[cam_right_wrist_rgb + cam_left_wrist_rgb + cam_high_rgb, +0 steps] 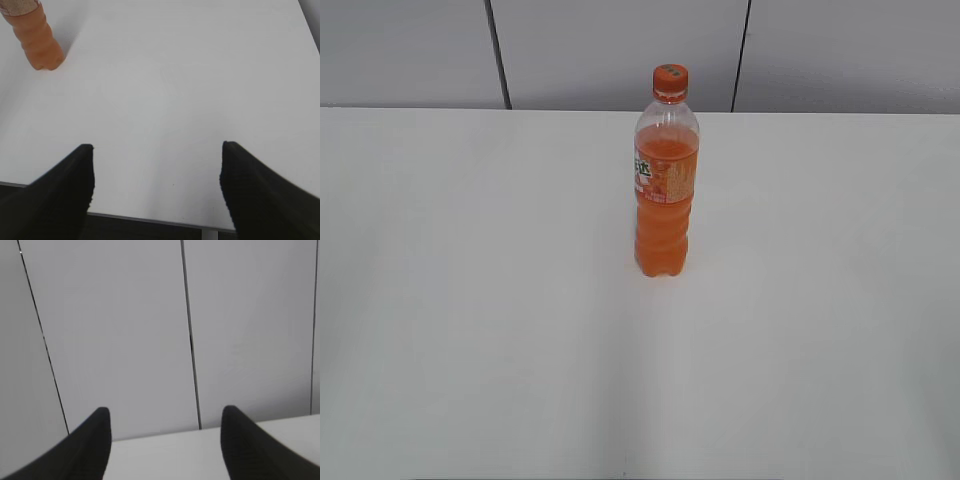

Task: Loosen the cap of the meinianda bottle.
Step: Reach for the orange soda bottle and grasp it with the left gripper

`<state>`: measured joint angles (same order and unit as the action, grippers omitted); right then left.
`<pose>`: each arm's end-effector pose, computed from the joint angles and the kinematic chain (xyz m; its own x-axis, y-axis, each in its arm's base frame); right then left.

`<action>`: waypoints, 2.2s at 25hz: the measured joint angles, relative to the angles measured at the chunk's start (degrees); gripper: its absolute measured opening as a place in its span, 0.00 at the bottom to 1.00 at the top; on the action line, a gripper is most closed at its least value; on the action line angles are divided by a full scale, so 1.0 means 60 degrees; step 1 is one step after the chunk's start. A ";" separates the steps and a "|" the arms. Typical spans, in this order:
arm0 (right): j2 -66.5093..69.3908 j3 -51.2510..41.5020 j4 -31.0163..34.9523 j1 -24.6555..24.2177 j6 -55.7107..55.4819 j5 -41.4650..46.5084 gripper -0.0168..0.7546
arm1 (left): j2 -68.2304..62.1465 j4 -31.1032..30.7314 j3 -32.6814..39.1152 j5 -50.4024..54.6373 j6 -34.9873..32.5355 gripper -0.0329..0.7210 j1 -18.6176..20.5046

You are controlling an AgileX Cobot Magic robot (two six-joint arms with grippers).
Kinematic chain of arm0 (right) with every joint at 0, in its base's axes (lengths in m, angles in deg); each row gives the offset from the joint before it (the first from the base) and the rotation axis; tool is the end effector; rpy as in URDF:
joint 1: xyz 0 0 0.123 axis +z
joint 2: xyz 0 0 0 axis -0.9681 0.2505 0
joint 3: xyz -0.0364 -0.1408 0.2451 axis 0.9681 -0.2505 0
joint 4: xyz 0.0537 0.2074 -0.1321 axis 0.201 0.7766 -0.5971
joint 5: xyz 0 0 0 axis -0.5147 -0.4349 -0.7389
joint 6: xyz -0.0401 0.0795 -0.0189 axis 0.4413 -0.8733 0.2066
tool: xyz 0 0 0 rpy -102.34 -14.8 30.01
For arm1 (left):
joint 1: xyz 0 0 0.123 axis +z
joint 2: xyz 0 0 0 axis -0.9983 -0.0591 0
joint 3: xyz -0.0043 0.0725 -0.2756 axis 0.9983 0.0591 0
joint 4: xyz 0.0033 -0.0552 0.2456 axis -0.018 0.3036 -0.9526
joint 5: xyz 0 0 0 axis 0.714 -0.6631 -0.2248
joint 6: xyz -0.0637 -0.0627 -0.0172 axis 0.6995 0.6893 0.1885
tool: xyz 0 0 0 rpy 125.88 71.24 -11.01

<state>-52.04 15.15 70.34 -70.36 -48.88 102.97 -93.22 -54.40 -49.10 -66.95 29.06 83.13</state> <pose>0.0020 0.0046 0.2628 -0.4507 -0.1367 -0.8822 -0.1760 0.9824 -0.0623 0.0302 0.0022 0.3586 0.1097 0.0947 -0.9894 0.0058 0.9954 0.0959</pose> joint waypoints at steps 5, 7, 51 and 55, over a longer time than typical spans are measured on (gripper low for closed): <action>0.0000 0.0000 0.0000 0.0000 0.0000 -0.0008 0.78 | -0.0557 0.0000 0.0000 -0.1443 0.0000 0.61 0.0000; 0.0000 0.0000 0.0000 0.0000 0.0000 -0.0008 0.78 | -0.1005 0.0000 0.0000 -0.1714 0.0000 0.61 0.0000; 0.0000 0.0000 0.0007 0.0000 -0.0008 -0.0020 0.78 | -1.2005 -0.2694 0.0008 -1.0376 0.1945 0.51 0.0000; 0.0000 0.0000 0.0007 0.0000 -0.0008 -0.0020 0.78 | -1.2893 -0.4824 0.0008 -1.1288 0.2915 0.51 0.0000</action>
<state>-52.04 15.15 70.39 -70.36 -48.93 102.85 -170.58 -83.34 -49.05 -134.67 46.55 83.13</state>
